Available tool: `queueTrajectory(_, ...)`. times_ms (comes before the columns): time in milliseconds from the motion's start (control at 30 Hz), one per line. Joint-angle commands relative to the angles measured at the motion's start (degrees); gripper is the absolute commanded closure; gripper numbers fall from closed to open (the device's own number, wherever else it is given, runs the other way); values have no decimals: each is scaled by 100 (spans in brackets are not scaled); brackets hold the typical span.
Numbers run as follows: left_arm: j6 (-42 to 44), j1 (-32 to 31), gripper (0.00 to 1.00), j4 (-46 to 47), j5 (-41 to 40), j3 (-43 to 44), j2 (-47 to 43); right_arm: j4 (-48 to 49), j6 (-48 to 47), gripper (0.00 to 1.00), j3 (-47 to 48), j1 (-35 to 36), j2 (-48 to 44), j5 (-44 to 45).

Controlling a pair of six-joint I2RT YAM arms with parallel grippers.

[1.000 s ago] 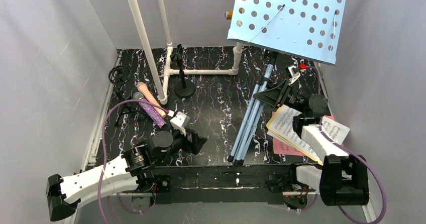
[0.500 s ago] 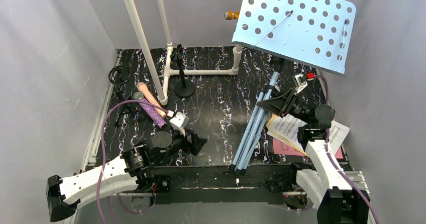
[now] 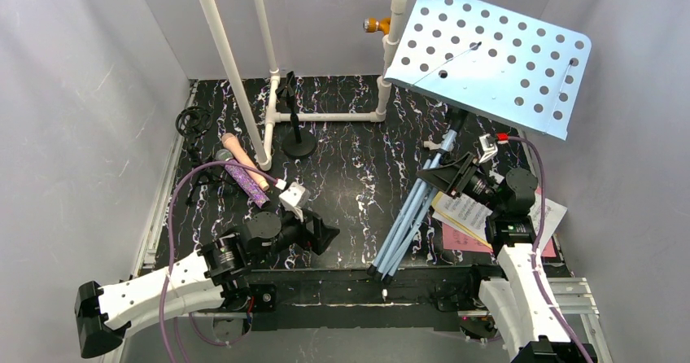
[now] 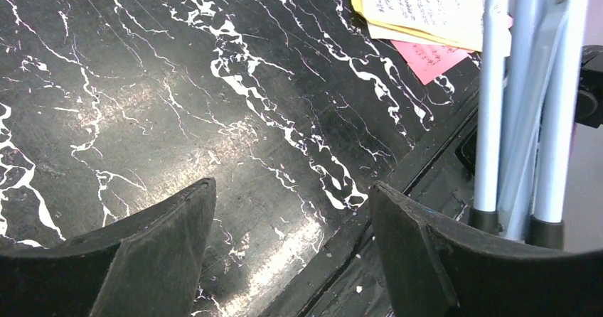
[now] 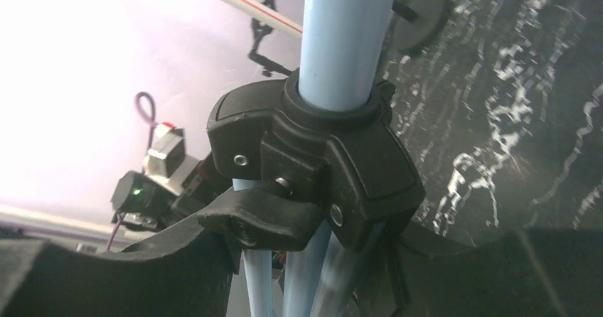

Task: Pack up the instrument practice props
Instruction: Place the music stand at the center of the board.

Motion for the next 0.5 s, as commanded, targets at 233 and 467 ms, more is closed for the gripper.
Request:
queueTrajectory(233,-20,-2,23,-170,45,-43,-306,151,-1575,99,473,-51,-71,695)
queueTrajectory(467,-20,-3,23,-207,21,-114,-411,199,-1696,99,401,-317,399,786)
